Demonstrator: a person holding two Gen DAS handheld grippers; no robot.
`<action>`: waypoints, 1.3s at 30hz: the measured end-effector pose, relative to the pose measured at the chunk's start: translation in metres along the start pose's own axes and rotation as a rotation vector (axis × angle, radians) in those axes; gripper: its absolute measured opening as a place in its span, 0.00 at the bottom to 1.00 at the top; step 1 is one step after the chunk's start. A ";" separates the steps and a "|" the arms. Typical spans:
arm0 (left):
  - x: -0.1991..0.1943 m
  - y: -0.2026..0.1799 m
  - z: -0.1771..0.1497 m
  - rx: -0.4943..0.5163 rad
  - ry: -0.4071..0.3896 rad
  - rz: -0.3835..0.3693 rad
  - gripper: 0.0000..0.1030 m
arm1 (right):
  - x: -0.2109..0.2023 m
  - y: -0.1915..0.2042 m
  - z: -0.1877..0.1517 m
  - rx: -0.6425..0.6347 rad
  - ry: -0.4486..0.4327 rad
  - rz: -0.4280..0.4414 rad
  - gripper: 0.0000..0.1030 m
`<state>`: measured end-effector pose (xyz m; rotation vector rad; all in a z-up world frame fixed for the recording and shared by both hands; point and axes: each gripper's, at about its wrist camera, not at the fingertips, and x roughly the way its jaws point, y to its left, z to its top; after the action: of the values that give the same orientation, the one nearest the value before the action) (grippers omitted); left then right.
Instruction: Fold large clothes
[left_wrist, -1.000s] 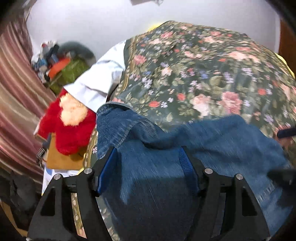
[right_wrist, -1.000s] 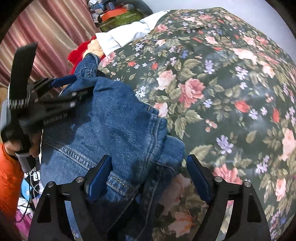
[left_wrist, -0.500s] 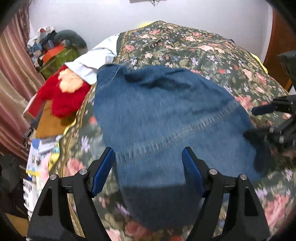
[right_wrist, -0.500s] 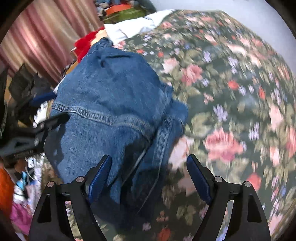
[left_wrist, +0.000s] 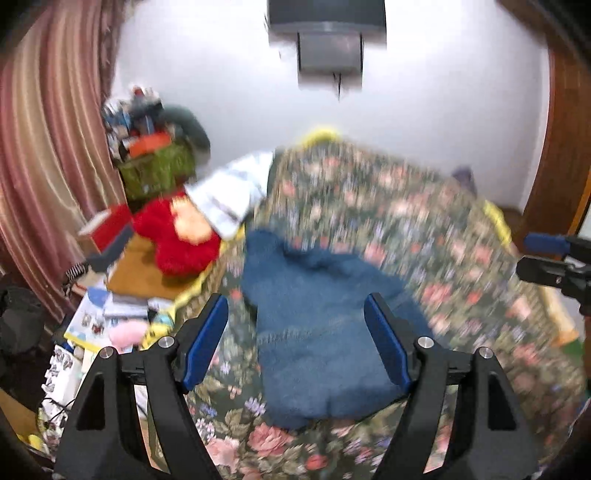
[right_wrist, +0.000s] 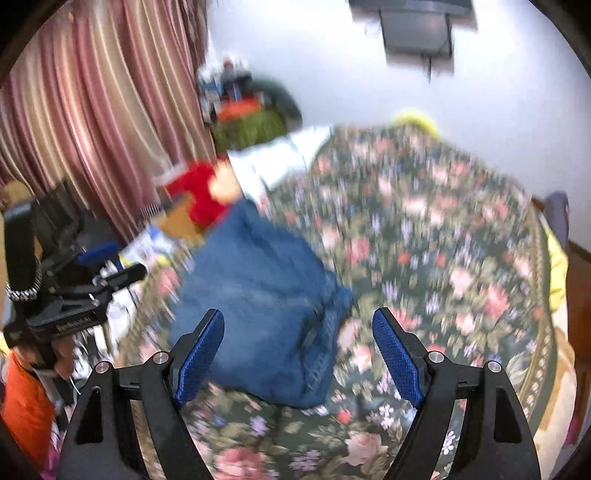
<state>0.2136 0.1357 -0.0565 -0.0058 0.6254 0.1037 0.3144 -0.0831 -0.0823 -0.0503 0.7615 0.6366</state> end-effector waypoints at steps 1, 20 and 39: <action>-0.016 -0.002 0.006 -0.009 -0.041 -0.007 0.73 | -0.020 0.007 0.005 0.000 -0.059 0.006 0.79; -0.169 -0.025 -0.002 -0.061 -0.423 0.008 0.89 | -0.174 0.106 -0.020 -0.080 -0.482 -0.056 0.81; -0.164 -0.020 -0.017 -0.106 -0.395 0.002 0.98 | -0.170 0.108 -0.031 -0.023 -0.463 -0.124 1.00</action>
<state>0.0739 0.0996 0.0249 -0.0856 0.2251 0.1353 0.1417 -0.0919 0.0262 0.0284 0.3009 0.5123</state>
